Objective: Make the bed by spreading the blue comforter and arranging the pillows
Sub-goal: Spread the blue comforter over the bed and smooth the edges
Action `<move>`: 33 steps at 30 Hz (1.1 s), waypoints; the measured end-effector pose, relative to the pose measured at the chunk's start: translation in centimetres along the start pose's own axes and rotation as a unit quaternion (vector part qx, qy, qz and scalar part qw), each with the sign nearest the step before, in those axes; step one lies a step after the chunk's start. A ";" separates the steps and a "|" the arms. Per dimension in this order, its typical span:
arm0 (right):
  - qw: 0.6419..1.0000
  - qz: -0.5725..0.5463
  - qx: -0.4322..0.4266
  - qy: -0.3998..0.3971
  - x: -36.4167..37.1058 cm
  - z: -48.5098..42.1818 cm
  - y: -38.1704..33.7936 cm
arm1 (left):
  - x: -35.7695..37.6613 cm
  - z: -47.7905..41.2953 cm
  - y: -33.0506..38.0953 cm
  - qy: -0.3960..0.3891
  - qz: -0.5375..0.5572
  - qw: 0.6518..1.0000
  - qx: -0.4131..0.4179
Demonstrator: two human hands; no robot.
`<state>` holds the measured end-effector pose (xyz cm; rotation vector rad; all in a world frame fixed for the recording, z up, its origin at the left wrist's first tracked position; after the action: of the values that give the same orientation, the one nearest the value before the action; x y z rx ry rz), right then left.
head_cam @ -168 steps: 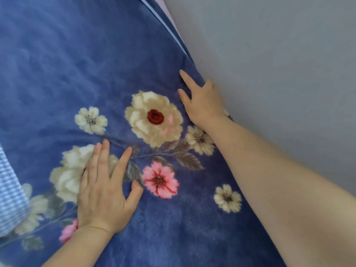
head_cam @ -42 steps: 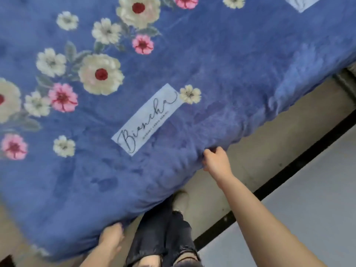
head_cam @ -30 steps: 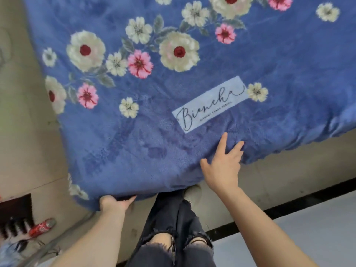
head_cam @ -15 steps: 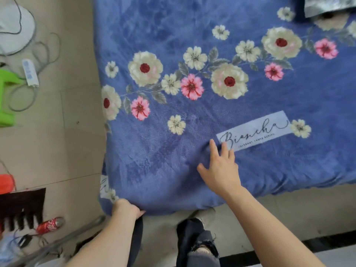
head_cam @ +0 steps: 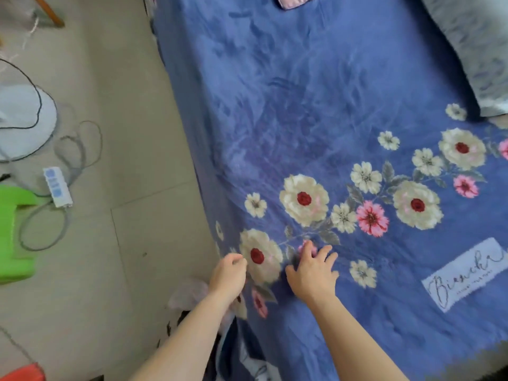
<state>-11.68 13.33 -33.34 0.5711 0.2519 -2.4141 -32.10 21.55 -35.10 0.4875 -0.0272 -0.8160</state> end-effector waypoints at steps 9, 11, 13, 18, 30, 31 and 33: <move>0.989 -0.128 -0.075 -0.022 -2.8 3.2 -9.7 | -5.6 0.0 11.8 -0.102 -0.375 0.913 0.128; 0.988 -0.133 -0.081 -0.006 -4.5 4.0 -10.1 | -5.9 0.8 14.2 -0.098 -0.410 0.895 0.146; 0.988 -0.125 -0.087 0.021 -7.0 5.3 -10.1 | -6.2 1.7 16.7 -0.089 -0.437 0.880 0.162; 0.990 -0.087 -0.089 0.063 -13.0 8.5 -10.0 | -7.6 5.5 22.8 -0.058 -0.484 0.854 0.181; 0.970 -0.031 -0.168 0.176 -33.0 18.6 -20.7 | -18.9 16.1 41.7 0.061 -0.471 0.844 0.249; 0.968 -0.028 -0.172 0.182 -34.3 19.2 -22.1 | -20.6 16.7 43.1 0.073 -0.466 0.843 0.258; 0.963 -0.017 -0.188 0.193 -36.9 20.0 -26.4 | -24.7 17.2 46.0 0.096 -0.460 0.840 0.272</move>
<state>-8.96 47.63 2.38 0.8558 0.8696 -2.1868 -20.91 58.74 3.87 1.1647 0.1818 -1.7215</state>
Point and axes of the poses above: each hand's wrist, its own z-axis away from the middle knuckle, its own x-axis out of the palm, y = z × x, the point moved 10 cm from there along -z, towards the middle knuckle, and after that the axes turned 15 degrees about -y, right-handed, at the moved point
